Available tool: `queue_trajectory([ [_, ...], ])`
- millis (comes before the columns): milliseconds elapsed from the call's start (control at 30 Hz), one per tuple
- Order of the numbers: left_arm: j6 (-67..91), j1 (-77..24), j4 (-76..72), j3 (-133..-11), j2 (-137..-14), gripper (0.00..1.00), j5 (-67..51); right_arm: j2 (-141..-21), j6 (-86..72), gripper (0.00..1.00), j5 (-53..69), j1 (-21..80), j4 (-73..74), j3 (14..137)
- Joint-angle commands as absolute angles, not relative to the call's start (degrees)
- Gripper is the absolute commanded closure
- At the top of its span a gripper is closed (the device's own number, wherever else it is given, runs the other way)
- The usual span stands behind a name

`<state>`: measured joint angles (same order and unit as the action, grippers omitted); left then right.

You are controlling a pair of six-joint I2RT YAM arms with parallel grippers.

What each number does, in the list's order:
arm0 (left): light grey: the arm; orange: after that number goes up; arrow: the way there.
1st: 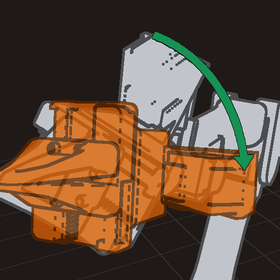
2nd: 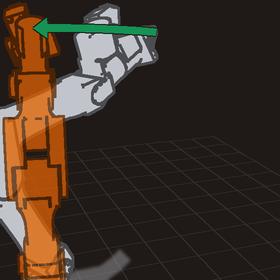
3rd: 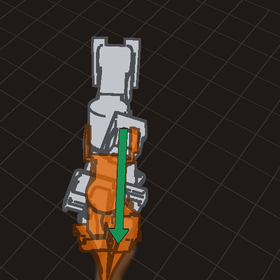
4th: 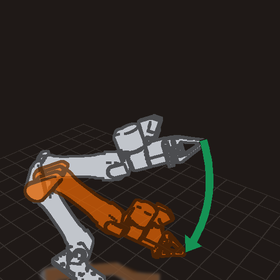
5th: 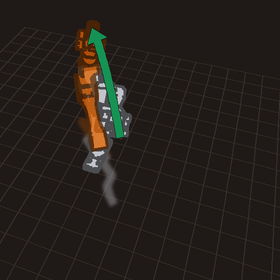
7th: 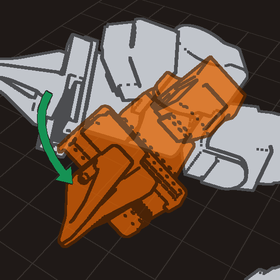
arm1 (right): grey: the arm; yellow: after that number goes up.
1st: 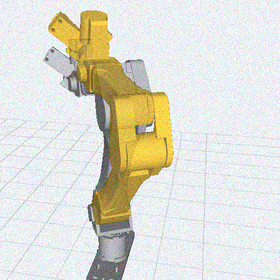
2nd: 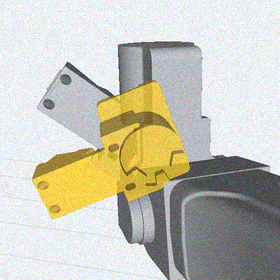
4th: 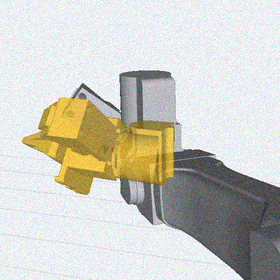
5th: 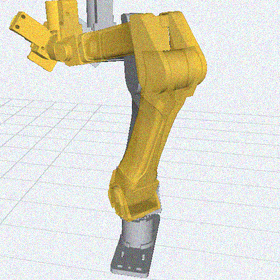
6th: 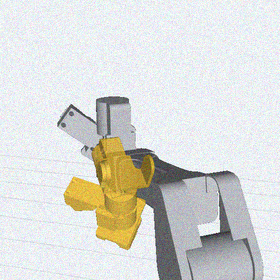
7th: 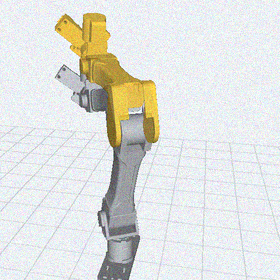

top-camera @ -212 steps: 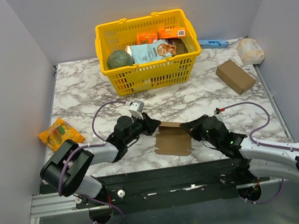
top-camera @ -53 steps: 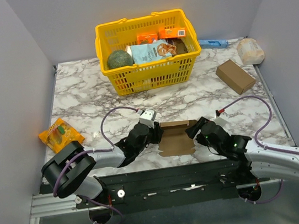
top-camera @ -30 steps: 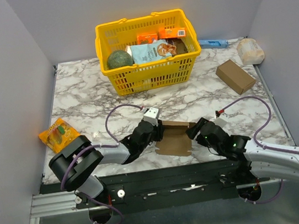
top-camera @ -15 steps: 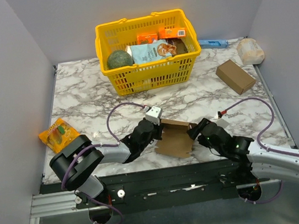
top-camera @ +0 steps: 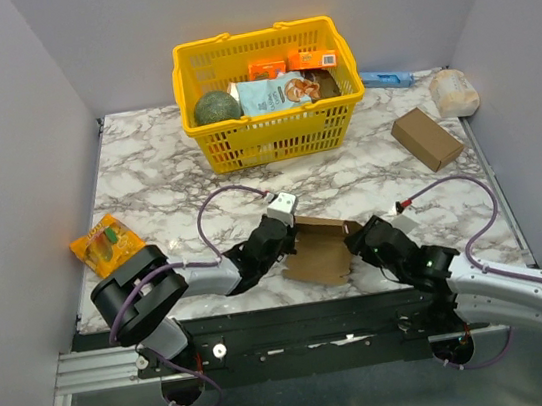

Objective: Fold the paper box

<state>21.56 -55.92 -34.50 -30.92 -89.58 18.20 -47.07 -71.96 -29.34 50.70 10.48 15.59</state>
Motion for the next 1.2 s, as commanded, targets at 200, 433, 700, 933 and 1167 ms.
queue_trajectory([
  [200, 18.63, -60.29, -29.88, -33.75, -88.51, 0.87, 26.89, -50.54, -74.18, 0.43, -33.13, 50.89, 9.23, 16.97],
  [433, 19.07, -60.29, -21.38, -39.02, -93.06, 0.88, 29.44, -43.78, -75.06, 0.32, -34.98, 50.89, 17.66, 17.49],
  [700, 19.86, -60.03, -18.37, -42.1, -94.75, 0.88, 28.92, -39.81, -74.01, 0.37, -27.61, 50.98, 19.86, 17.22],
  [933, 20.04, -59.85, -17.22, -42.63, -94.22, 0.88, 28.13, -42.98, -74.87, 0.46, -22.85, 51.42, 21.27, 17.67],
  [1167, 20.13, -59.85, -17.58, -41.66, -92.9, 0.88, 27.95, -44.64, -76.11, 0.48, -27.33, 51.33, 13.89, 16.17],
])
